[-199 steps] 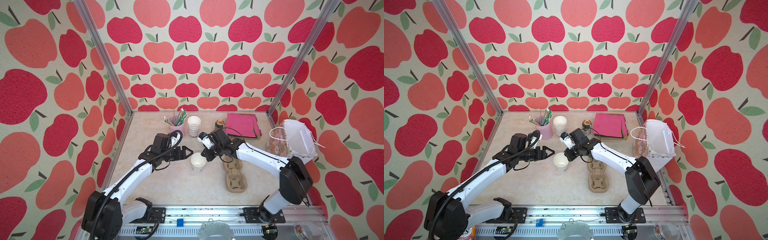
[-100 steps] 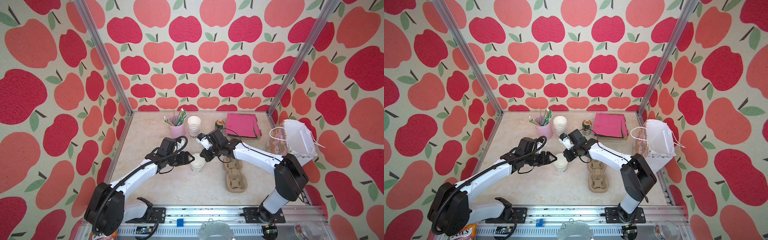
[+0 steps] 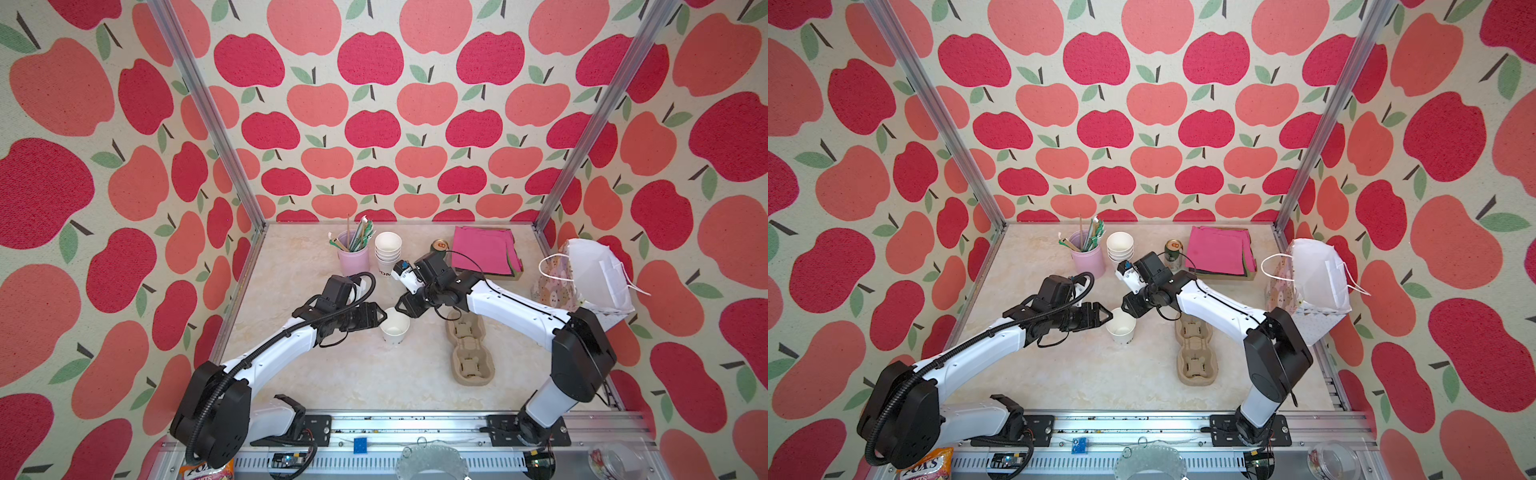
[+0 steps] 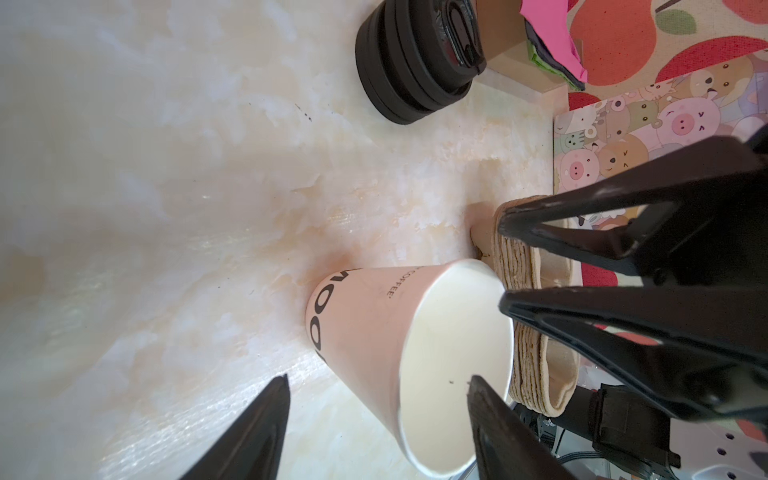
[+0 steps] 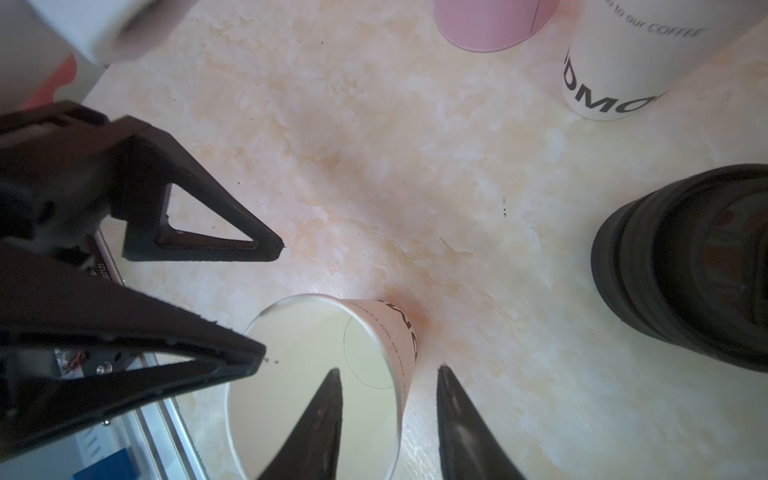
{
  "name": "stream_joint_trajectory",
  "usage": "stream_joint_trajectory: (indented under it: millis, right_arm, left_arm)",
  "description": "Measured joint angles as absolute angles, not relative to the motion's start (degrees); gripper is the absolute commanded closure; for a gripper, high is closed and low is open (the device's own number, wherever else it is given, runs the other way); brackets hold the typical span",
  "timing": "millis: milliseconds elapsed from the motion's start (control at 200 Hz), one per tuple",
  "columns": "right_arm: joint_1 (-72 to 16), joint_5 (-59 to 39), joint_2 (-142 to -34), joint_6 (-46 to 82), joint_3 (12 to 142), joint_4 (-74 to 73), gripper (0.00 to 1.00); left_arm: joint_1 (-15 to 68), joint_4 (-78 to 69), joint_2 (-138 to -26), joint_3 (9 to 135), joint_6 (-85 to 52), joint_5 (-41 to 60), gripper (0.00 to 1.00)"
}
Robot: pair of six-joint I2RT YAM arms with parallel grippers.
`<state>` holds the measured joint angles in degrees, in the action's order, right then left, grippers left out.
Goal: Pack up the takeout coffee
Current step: 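Release the cup and move the right gripper over the black lid stack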
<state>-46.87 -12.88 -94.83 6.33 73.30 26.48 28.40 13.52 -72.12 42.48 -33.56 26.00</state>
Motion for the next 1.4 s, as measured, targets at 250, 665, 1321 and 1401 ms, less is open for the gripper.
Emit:
stream_joint_trajectory:
  millis: [250,665,1321,1401]
  right_arm:
    - [-45.25,-8.23,-92.73,5.06,77.41,28.01,0.24]
    - [-35.97,2.24,-101.54,5.87,88.97,35.38,0.01]
    - [-35.97,5.5,-117.38,5.76,102.45,45.15,0.1]
    - [-35.97,5.5,-118.34,5.76,103.11,45.36,0.1]
  left_arm:
    - [28.4,13.41,-70.54,43.51,-32.69,23.2,0.29]
    - [28.4,9.65,-68.97,43.66,-30.0,20.71,0.21]
    - [28.4,5.41,-66.85,41.56,-28.47,20.73,0.01]
    - [28.4,5.26,-66.85,41.28,-28.49,20.73,0.01]
